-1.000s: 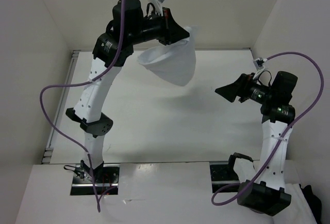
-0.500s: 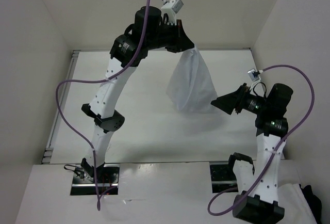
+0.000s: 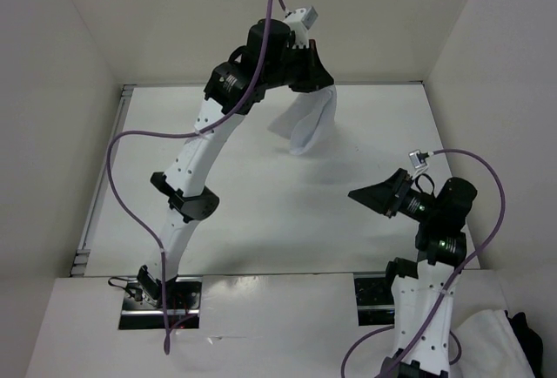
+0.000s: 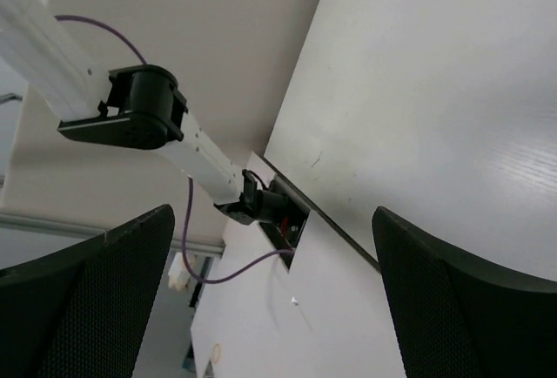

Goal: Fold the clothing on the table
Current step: Flatten the skirt out

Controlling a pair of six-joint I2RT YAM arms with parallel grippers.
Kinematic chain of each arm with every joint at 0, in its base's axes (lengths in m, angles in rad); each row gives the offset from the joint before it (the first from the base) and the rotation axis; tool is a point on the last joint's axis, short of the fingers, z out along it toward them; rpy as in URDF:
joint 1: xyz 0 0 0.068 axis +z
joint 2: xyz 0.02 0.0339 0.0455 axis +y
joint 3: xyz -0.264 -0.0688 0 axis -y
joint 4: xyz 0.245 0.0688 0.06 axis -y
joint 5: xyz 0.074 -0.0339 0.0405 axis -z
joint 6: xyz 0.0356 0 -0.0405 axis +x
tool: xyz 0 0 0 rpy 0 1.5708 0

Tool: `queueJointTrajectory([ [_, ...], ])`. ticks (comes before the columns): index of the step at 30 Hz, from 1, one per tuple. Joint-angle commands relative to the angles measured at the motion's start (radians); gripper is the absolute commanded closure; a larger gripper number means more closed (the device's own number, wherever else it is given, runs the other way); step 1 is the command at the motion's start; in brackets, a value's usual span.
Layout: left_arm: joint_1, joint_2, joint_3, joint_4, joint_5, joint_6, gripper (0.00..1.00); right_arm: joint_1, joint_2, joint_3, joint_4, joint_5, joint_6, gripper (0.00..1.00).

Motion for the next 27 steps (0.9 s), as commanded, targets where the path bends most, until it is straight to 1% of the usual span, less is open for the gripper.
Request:
queueJointTrajectory([
  [1, -0.020, -0.051, 0.041, 0.073, -0.023, -0.029, 1.00, -0.005, 0.089, 0.140, -0.040, 0.023, -0.095, 0.01],
  [2, -0.020, -0.051, 0.041, 0.073, -0.023, -0.029, 1.00, -0.005, 0.134, 0.164, -0.031, 0.037, -0.112, 0.04],
  [3, -0.020, -0.060, 0.041, 0.073, -0.023, -0.029, 1.00, -0.005, 0.152, 0.184, -0.031, 0.049, -0.131, 0.04],
  [4, -0.030, -0.060, 0.041, 0.073, -0.023, -0.040, 1.00, -0.005, 0.183, 0.243, -0.031, 0.077, -0.227, 0.05],
  [7, -0.040, -0.071, 0.041, 0.082, -0.023, -0.050, 1.00, -0.005, 0.192, 0.367, -0.089, 0.155, -0.480, 0.05],
  [8, -0.049, -0.071, 0.041, 0.082, -0.023, -0.060, 1.00, -0.005, 0.192, 0.383, -0.101, 0.239, -0.625, 0.06],
  [10, -0.049, -0.081, 0.041, 0.091, -0.023, -0.060, 1.00, -0.005, 0.157, 0.402, -0.111, 0.305, -0.758, 0.07],
  [11, -0.049, -0.081, 0.041, 0.091, -0.023, -0.060, 1.00, -0.005, 0.157, 0.402, -0.120, 0.315, -0.786, 0.09],
  [12, -0.049, -0.081, 0.041, 0.091, -0.023, -0.069, 1.00, -0.005, 0.157, 0.435, -0.132, 0.315, -0.795, 0.10],
  [15, -0.058, -0.081, 0.041, 0.102, -0.023, -0.069, 1.00, -0.005, 0.172, 0.503, -0.172, 0.315, -0.809, 0.10],
  [17, -0.058, -0.081, 0.041, 0.102, -0.033, -0.069, 1.00, -0.005, 0.211, 0.541, -0.215, 0.370, -0.830, 0.12],
  [18, -0.058, -0.081, 0.041, 0.111, -0.046, -0.069, 1.00, -0.005, 0.285, 0.581, -0.239, 0.454, -0.865, 0.13],
  [20, -0.067, -0.081, 0.032, 0.111, -0.059, -0.060, 1.00, -0.005, 0.377, 0.622, -0.313, 0.543, -0.902, 0.16],
  [21, -0.067, -0.081, 0.020, 0.111, -0.069, -0.060, 1.00, -0.005, 0.468, 0.654, -0.325, 0.607, -0.924, 0.16],
  [23, -0.067, -0.081, 0.000, 0.101, -0.086, -0.037, 1.00, 0.004, 0.536, 0.676, -0.326, 0.657, -0.939, 0.16],
  [24, -0.067, -0.081, 0.000, 0.101, -0.101, -0.037, 1.00, 0.014, 0.559, 0.687, -0.309, 0.718, -0.929, 0.16],
  [25, -0.067, -0.081, 0.000, 0.091, -0.115, -0.037, 1.00, 0.065, 0.576, 0.687, -0.286, 0.767, -0.917, 0.17],
  [27, -0.067, -0.081, 0.000, 0.091, -0.138, -0.014, 1.00, 0.177, 0.576, 0.658, -0.186, 0.888, -0.903, 0.17],
])
